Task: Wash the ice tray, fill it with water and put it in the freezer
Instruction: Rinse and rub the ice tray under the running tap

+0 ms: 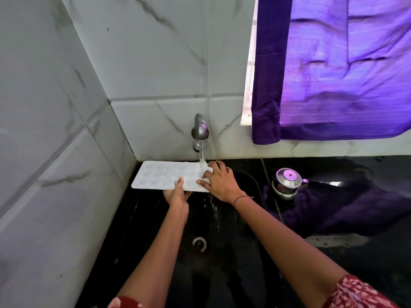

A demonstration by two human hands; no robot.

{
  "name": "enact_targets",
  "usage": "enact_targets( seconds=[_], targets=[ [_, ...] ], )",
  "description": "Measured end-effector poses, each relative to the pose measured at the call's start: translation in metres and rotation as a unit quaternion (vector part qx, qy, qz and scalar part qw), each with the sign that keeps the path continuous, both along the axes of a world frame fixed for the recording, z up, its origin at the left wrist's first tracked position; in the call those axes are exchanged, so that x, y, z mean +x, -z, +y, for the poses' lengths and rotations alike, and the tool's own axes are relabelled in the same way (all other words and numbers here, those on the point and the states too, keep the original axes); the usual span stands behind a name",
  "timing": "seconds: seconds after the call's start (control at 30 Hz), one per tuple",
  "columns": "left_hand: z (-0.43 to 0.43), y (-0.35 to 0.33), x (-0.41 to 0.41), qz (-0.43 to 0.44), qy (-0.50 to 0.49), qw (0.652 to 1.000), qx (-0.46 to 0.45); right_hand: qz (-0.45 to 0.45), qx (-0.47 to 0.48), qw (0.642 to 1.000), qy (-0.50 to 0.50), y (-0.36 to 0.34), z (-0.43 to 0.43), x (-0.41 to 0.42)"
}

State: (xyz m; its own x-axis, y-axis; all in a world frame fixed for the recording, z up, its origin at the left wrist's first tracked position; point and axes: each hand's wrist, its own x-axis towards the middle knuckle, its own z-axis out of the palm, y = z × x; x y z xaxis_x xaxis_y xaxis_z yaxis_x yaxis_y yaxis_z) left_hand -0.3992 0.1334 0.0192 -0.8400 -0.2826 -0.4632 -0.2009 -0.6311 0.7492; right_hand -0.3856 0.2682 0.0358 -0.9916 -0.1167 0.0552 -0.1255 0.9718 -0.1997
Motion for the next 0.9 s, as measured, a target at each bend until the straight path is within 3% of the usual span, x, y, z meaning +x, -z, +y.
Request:
enact_targets(
  seconds=[0.13, 0.3, 0.43, 0.6, 0.77, 0.9],
  targets=[
    [0.000, 0.000, 0.006, -0.001, -0.009, 1.000, 0.008, -0.037, -0.026, 0.999, -0.020, 0.003, -0.008, 0.008],
    [0.000, -0.002, 0.001, -0.004, -0.017, 1.000, 0.024, 0.023, -0.017, 0.997, -0.071, 0.009, 0.006, 0.023],
    [0.008, -0.003, 0.004, 0.004, 0.013, 1.000, 0.008, 0.045, 0.027, 0.998, -0.028, 0.009, 0.001, 0.027],
    [0.002, -0.004, 0.002, 0.023, 0.019, 0.999, 0.027, 0.045, 0.023, 0.997, -0.065, 0.007, 0.000, 0.028],
    [0.006, 0.005, 0.006, 0.027, 0.029, 0.999, 0.015, 0.067, 0.032, 0.997, -0.017, 0.008, -0.004, 0.029],
    [-0.002, 0.008, 0.004, 0.040, 0.030, 0.998, -0.027, 0.040, 0.040, 0.997, -0.055, 0.012, -0.008, 0.031]
  ],
)
